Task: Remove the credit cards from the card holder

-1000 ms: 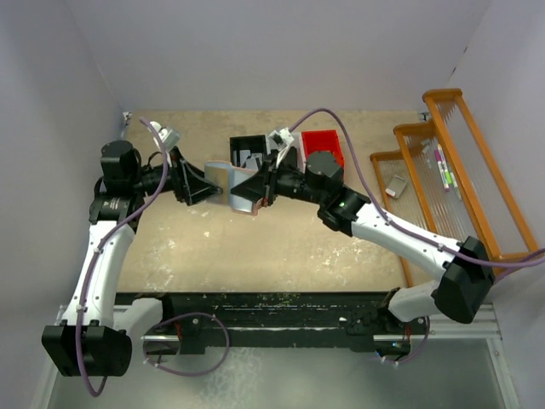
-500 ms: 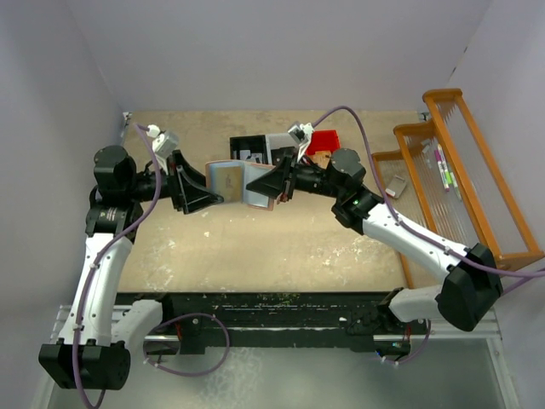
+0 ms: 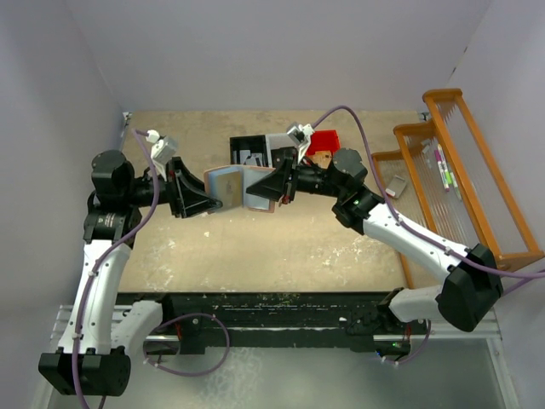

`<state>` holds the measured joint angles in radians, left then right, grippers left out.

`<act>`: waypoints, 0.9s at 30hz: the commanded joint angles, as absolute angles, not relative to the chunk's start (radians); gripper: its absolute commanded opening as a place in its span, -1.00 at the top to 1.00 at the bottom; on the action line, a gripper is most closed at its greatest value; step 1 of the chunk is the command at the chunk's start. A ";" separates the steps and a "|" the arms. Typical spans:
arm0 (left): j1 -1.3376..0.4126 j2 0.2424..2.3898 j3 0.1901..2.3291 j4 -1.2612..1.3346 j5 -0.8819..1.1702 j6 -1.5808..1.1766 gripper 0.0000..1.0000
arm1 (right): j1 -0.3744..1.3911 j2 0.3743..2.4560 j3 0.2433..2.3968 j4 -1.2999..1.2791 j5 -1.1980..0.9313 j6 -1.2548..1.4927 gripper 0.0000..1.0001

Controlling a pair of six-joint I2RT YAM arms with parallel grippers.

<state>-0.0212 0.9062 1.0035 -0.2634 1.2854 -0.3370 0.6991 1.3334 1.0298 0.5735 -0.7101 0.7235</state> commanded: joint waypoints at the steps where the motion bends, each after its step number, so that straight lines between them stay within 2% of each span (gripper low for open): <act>1: -0.027 0.875 1.004 -0.267 1.353 -0.316 0.16 | 0.692 1.301 1.044 0.654 -0.721 0.730 1.00; 5: -0.027 0.874 1.004 -0.280 1.369 -0.309 0.20 | 0.692 1.299 1.038 0.654 -0.723 0.730 1.00; 17: -0.026 0.867 0.989 -0.241 1.391 -0.339 0.48 | 0.692 1.298 1.015 0.658 -0.734 0.732 1.00; 27: -0.026 0.861 0.986 -0.224 1.411 -0.374 0.41 | 0.692 1.308 1.015 0.660 -0.739 0.729 1.00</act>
<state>-0.0212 0.8783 0.9833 -0.2695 1.3579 -0.3489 0.6987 1.3334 1.0073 0.5835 -0.7292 0.7265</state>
